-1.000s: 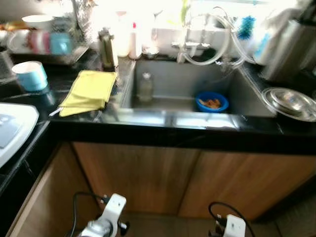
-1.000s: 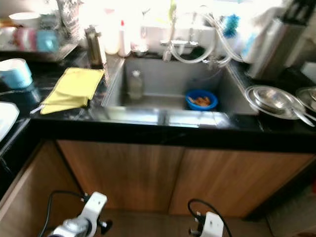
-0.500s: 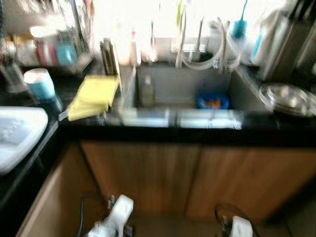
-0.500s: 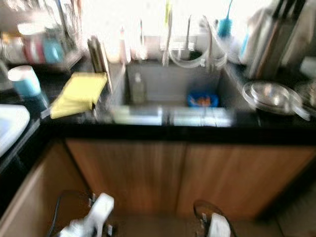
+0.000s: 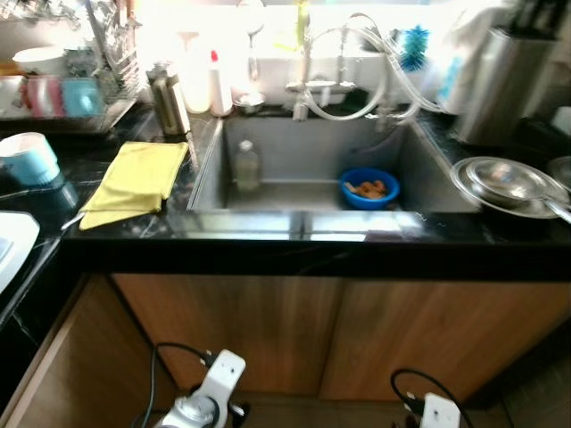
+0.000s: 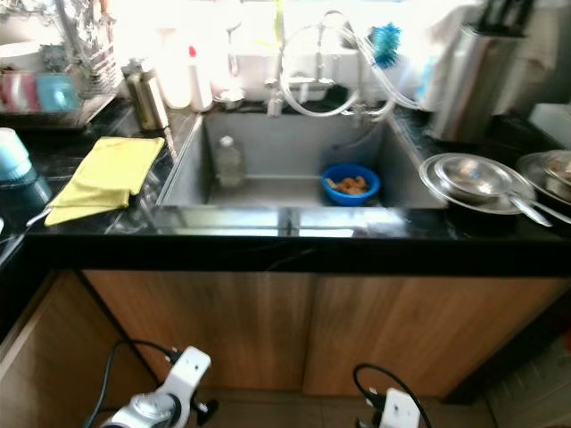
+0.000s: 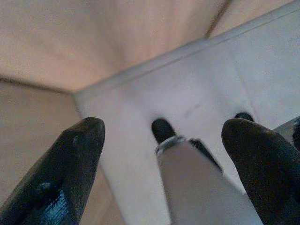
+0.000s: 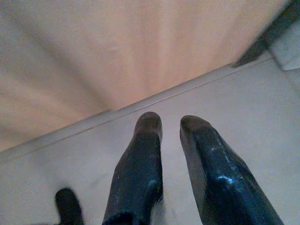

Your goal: Kitchen organization

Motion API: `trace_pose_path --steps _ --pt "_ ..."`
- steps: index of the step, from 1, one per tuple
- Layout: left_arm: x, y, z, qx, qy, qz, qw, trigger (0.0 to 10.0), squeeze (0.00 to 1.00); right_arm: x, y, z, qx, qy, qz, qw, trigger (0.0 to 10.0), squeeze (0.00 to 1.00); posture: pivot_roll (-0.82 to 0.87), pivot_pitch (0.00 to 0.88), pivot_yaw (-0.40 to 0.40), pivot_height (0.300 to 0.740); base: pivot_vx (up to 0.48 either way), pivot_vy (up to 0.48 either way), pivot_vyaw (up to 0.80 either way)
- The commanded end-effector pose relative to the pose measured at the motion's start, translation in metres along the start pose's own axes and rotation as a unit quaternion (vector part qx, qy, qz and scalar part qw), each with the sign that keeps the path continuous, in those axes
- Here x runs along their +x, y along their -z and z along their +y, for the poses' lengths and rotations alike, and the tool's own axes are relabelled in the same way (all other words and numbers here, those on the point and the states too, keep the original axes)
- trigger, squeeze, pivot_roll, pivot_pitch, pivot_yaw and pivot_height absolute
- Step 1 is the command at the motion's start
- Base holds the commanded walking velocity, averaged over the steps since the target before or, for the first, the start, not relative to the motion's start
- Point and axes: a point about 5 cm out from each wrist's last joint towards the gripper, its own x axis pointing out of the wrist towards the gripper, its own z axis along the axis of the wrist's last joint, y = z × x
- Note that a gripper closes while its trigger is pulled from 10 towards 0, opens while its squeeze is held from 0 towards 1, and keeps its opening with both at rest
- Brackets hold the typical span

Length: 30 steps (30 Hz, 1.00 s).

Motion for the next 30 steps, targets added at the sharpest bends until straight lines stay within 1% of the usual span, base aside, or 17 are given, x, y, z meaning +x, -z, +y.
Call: trace_pose_path --steps 1,5,10,15,17,18,20,24,30 --pt "0.000 -0.002 0.000 0.007 0.003 -0.001 1.000 10.0 0.00 0.001 -0.002 -0.001 -0.002 0.001 -0.002 1.000 10.0 0.00 0.03 0.002 -0.017 0.736 0.319 0.000 0.00" --pt "0.000 -0.001 0.000 0.013 0.007 -0.001 1.000 10.0 0.00 0.001 -0.002 -0.001 -0.003 0.000 -0.001 1.000 10.0 0.00 0.03 0.004 -0.018 0.736 0.307 0.000 0.00" --pt "0.001 0.000 -0.004 0.010 0.010 0.001 1.000 10.0 0.00 0.000 -0.001 -0.001 -0.004 -0.001 0.001 1.000 10.0 0.00 0.03 0.005 -0.020 0.736 0.000 0.000 0.00" --pt "0.002 0.001 -0.013 0.007 0.015 0.001 1.000 10.0 0.00 0.000 0.000 -0.002 -0.005 -0.002 0.002 1.000 10.0 0.00 0.02 0.004 -0.019 0.736 0.000 0.000 0.00" --pt "0.002 0.001 -0.014 0.007 0.016 0.001 1.000 10.0 0.00 0.000 0.001 -0.002 -0.005 -0.002 0.003 1.000 10.0 0.00 0.02 0.004 -0.019 0.736 0.000 0.000 0.00" --pt "0.002 0.002 -0.015 0.014 0.016 0.004 1.000 10.0 0.00 0.000 0.001 -0.002 -0.005 -0.003 0.002 1.000 10.0 0.00 0.02 0.001 -0.019 0.736 0.000 0.000 0.00" --pt "0.002 0.003 -0.015 0.028 0.014 0.008 0.999 10.0 0.00 0.000 0.001 -0.002 -0.006 -0.003 0.002 1.000 10.0 0.00 0.02 0.000 -0.020 0.736 0.000 0.000 0.00" --pt "0.001 0.006 -0.012 0.038 0.011 0.013 0.999 10.0 0.00 0.000 0.001 -0.001 -0.008 -0.005 0.003 1.000 10.0 0.00 0.02 0.000 -0.020 0.736 0.000 0.000 0.00" --pt "0.001 0.007 -0.009 0.037 0.009 0.014 0.999 10.0 0.00 0.000 0.000 -0.001 -0.009 -0.006 0.003 1.000 10.0 0.00 0.02 0.000 -0.019 0.736 0.000 0.000 0.00"
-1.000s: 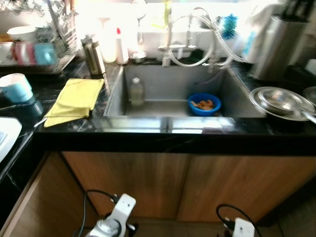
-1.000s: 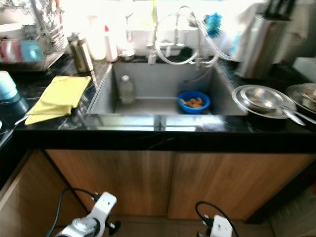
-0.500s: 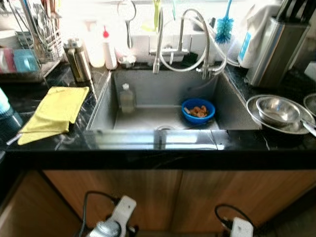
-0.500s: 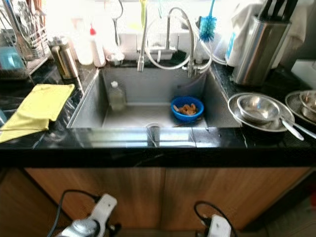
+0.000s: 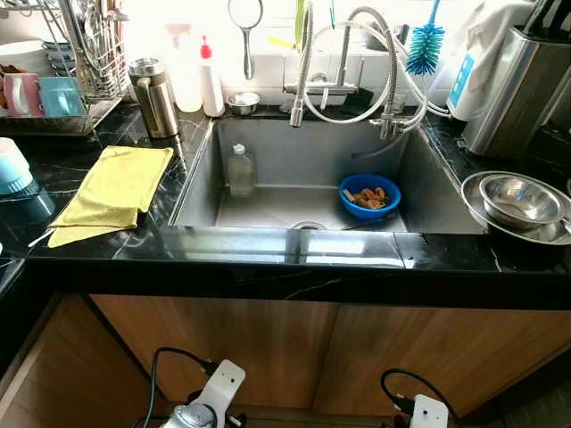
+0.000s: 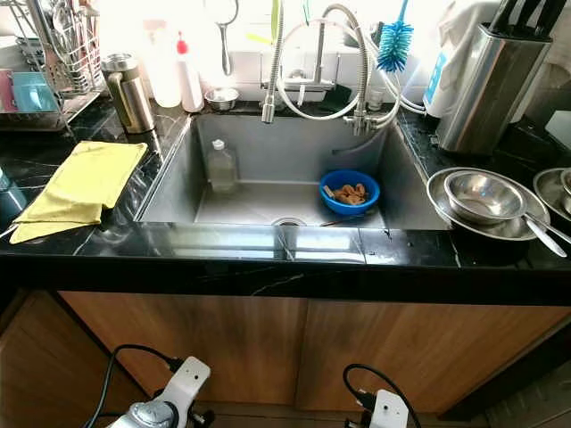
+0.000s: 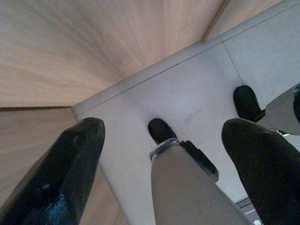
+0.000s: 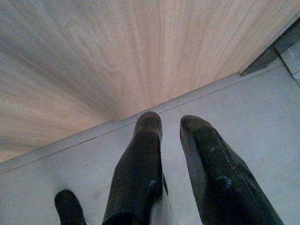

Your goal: Kitchen organization

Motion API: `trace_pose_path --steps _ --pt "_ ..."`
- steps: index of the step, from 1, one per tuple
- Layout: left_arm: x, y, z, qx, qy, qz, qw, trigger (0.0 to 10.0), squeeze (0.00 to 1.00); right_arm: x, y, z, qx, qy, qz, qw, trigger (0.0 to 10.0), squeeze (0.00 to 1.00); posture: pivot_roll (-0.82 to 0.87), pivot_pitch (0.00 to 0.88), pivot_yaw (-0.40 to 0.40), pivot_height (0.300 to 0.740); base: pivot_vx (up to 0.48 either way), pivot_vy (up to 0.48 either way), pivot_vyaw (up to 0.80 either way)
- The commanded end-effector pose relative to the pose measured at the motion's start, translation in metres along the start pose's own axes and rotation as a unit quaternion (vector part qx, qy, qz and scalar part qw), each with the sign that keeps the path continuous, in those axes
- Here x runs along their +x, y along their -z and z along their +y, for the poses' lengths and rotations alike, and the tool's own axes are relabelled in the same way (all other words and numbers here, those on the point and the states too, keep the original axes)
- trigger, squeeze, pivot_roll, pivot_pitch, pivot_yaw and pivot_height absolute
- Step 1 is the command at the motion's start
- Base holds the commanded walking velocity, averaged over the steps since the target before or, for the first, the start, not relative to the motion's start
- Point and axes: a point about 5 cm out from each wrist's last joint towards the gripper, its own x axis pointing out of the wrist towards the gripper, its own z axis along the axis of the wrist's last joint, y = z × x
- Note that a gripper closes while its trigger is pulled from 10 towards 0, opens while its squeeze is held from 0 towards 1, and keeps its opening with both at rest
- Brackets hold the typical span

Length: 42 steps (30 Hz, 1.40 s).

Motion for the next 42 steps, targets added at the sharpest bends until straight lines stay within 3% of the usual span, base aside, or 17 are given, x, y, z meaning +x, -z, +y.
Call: trace_pose_path --steps 1,21,42 --pt "-0.001 0.003 0.004 0.006 -0.004 0.006 1.000 10.0 0.00 0.000 0.000 0.001 -0.005 -0.003 0.002 1.000 10.0 0.00 0.02 0.000 -0.020 0.736 0.000 0.000 0.00" --pt "0.000 -0.005 0.006 0.007 -0.007 -0.003 1.000 10.0 0.00 0.001 -0.001 -0.001 -0.002 0.000 0.002 1.000 10.0 0.00 0.02 0.002 -0.021 0.736 0.000 -0.286 0.00" --pt "0.000 -0.008 0.003 -0.003 -0.004 -0.006 1.000 10.0 0.00 0.001 -0.001 -0.002 -0.004 0.000 0.002 1.000 10.0 0.00 0.02 0.000 -0.025 0.736 0.000 0.000 0.00"
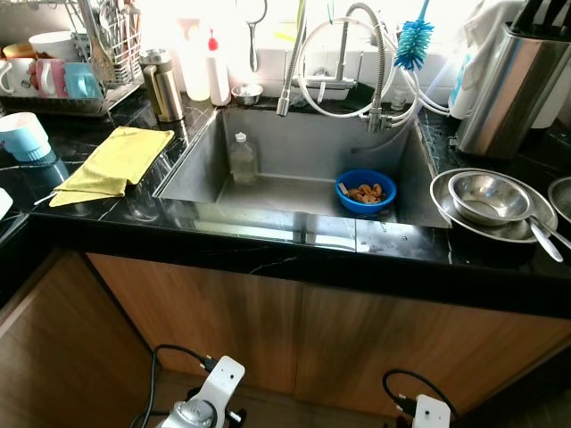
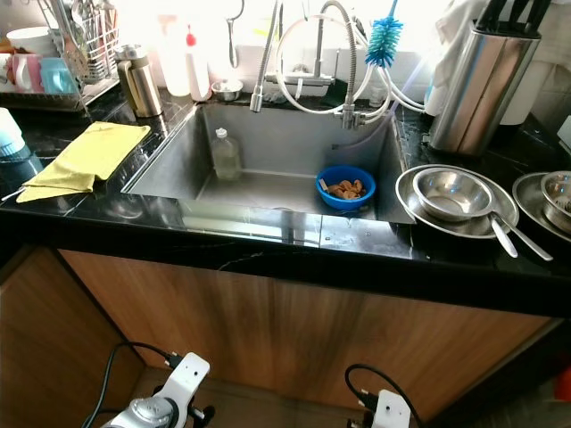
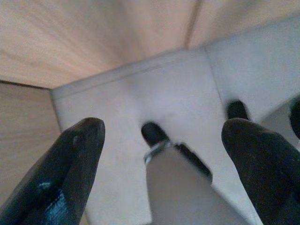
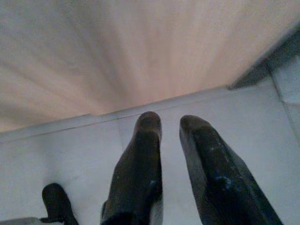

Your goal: Kitchen organization

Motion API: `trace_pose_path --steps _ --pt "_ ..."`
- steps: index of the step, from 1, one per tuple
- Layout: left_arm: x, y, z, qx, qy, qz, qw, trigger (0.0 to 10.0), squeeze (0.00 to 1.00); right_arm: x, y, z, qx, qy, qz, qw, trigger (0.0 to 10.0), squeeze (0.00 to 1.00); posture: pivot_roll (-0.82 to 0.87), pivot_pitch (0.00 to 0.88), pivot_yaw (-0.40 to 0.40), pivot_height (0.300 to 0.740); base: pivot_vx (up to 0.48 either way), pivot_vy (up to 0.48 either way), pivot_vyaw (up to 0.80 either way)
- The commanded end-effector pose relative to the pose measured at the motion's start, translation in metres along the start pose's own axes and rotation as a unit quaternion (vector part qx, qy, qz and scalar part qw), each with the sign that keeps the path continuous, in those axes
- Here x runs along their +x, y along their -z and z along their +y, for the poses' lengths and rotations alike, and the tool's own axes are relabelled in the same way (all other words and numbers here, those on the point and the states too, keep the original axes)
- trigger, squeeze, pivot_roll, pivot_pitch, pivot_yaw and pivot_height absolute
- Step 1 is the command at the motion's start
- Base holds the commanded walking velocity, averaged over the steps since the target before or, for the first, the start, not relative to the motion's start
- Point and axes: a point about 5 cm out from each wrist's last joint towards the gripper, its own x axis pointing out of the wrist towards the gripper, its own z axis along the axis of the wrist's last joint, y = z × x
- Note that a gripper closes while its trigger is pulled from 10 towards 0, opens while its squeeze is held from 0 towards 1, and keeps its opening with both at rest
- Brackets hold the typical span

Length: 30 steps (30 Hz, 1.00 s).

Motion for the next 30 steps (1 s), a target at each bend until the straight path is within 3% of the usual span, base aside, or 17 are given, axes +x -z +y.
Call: trace_pose_path --steps 1,20,30 --pt "0.000 0.005 -0.002 -0.001 0.002 0.010 1.000 10.0 0.00 0.002 -0.004 0.001 -0.003 -0.003 -0.005 1.000 10.0 0.00 0.02 0.000 -0.025 0.736 0.000 0.000 0.00" --pt "-0.001 0.008 -0.001 0.002 0.001 0.014 1.000 10.0 0.00 0.003 -0.010 0.001 -0.019 -0.003 -0.018 1.000 10.0 0.00 0.01 0.000 -0.027 0.736 0.000 0.000 0.00" --pt "-0.001 0.009 -0.004 0.003 0.004 0.017 1.000 10.0 0.00 -0.001 -0.026 -0.012 -0.051 0.012 -0.102 0.993 10.0 0.00 0.00 0.005 -0.031 0.736 0.000 0.000 0.00"
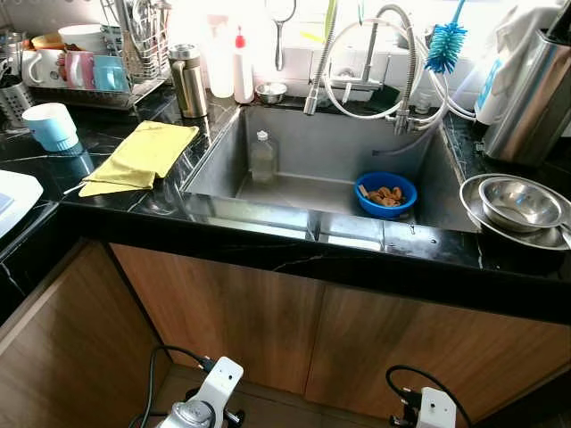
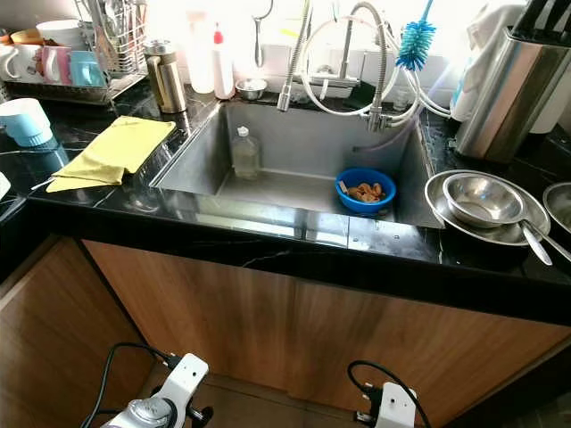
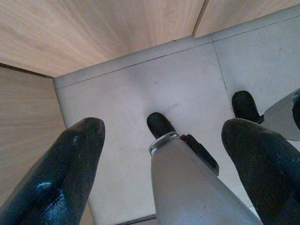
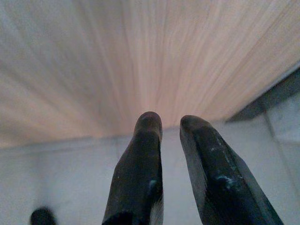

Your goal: Kitchen organization

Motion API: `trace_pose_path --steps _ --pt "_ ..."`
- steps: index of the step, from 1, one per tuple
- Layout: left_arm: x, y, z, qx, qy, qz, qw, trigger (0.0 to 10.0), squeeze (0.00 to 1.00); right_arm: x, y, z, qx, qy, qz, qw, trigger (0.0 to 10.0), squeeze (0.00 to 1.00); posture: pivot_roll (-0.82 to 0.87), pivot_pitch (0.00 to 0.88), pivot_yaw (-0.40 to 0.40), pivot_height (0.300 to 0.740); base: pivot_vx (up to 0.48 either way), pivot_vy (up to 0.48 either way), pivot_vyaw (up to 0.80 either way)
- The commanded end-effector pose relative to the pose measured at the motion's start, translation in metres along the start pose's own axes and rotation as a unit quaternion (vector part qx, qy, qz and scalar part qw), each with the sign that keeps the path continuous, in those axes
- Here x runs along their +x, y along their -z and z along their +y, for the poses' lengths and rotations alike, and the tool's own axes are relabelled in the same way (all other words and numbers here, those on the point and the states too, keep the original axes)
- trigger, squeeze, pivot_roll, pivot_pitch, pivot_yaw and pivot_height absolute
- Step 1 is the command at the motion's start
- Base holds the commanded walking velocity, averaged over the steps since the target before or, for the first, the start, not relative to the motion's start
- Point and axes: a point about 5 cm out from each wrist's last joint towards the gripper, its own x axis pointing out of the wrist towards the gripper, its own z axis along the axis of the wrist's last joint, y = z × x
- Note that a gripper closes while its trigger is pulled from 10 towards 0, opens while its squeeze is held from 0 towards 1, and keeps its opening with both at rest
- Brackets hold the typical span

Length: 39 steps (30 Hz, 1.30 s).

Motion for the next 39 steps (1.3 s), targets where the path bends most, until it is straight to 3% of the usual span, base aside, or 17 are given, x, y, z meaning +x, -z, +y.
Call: trace_pose_path --steps 1,7,9,15,20,26,32,39 --pt "0.000 0.001 -0.001 0.007 0.001 0.006 1.000 10.0 0.00 0.000 -0.007 -0.001 -0.011 0.004 -0.032 0.999 10.0 0.00 -0.01 0.007 -0.031 0.736 0.000 0.000 0.00" --pt "0.000 0.002 -0.001 0.015 0.004 0.007 1.000 10.0 0.00 -0.004 -0.017 -0.009 -0.011 0.028 -0.086 0.996 10.0 0.00 -0.02 0.009 -0.028 0.736 0.000 0.000 0.00" --pt "0.000 0.001 -0.002 0.023 0.007 0.007 1.000 10.0 0.00 -0.009 -0.022 -0.010 -0.067 0.025 -0.113 0.991 10.0 0.00 -0.02 0.007 -0.030 0.736 0.000 0.000 0.00" --pt "0.000 0.001 -0.002 0.024 0.008 0.006 1.000 10.0 0.00 -0.018 -0.026 -0.017 -0.049 0.040 -0.142 0.988 10.0 0.00 -0.02 0.008 -0.031 0.736 0.000 0.000 0.00" --pt "0.000 0.002 -0.002 0.026 0.008 0.008 1.000 10.0 0.00 -0.036 -0.036 -0.028 -0.043 0.066 -0.189 0.979 10.0 0.00 -0.03 0.012 -0.029 0.736 0.000 0.000 0.00" --pt "0.000 0.002 -0.002 0.028 0.008 0.008 1.000 10.0 0.00 -0.053 -0.053 -0.029 -0.058 0.078 -0.226 0.969 10.0 0.00 -0.03 0.013 -0.029 0.736 0.000 0.000 0.00" --pt "0.000 0.002 -0.001 0.029 0.008 0.007 1.000 10.0 0.00 -0.068 -0.084 -0.030 -0.045 0.097 -0.273 0.956 10.0 0.00 -0.02 0.009 -0.029 0.736 0.000 0.000 0.00" --pt "0.000 0.003 0.000 0.033 0.009 0.008 0.999 10.0 0.00 -0.081 -0.142 -0.031 -0.037 0.113 -0.345 0.931 10.0 0.00 -0.03 0.000 -0.027 0.736 0.000 0.000 0.00"
